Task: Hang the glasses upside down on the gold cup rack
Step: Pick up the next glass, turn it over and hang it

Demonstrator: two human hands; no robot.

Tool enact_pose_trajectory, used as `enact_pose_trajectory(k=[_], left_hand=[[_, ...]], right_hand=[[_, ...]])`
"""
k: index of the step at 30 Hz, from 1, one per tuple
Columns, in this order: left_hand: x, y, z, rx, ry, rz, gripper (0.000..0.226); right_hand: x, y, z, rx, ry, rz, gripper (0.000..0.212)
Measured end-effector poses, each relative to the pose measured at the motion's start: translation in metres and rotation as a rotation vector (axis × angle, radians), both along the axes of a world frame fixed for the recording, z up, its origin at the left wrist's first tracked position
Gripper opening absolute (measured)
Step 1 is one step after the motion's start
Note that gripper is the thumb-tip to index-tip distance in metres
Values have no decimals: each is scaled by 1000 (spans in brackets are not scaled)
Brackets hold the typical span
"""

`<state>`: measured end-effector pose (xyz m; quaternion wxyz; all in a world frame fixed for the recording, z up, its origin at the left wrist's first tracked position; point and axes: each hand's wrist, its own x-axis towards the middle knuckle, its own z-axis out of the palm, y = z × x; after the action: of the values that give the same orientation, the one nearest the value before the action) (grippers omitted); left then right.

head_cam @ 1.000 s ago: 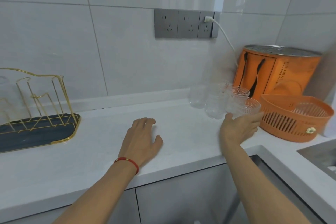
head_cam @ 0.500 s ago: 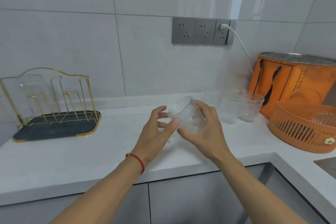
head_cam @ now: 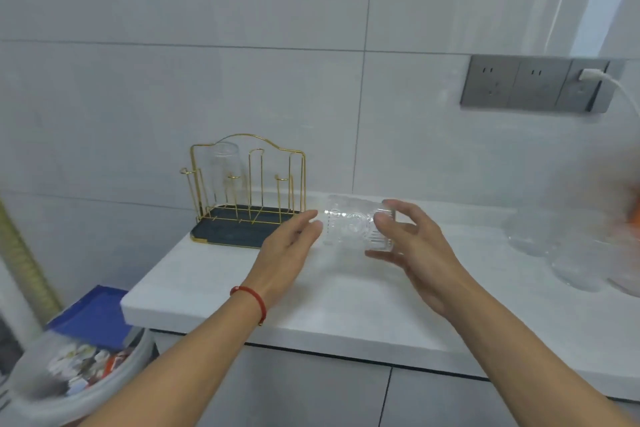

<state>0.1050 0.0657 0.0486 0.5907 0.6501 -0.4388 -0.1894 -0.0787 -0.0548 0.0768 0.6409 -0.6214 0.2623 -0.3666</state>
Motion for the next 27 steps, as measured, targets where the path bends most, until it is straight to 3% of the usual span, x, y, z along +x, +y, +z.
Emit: enact_pose_trajectory(k=[3, 5, 9, 16, 22, 27], left_hand=[[49, 14, -24, 346, -624, 325, 41], [67, 18, -41, 492, -786, 391, 43], [79, 15, -53, 494, -749, 391, 46], [84, 11, -60, 560, -742, 361, 49], [87, 9, -64, 587, -746, 357, 49], [86, 9, -64, 588, -739, 355, 50]], right_hand=[[26, -10, 36, -199, 20, -183, 42], [44, -19, 63, -295, -28, -242, 44], [100, -39, 112, -471, 26, -262, 51], [200, -44, 154, -756, 254, -105, 59], [270, -51, 156, -822, 504, 12, 72], [304, -63, 150, -796, 669, 134, 65]])
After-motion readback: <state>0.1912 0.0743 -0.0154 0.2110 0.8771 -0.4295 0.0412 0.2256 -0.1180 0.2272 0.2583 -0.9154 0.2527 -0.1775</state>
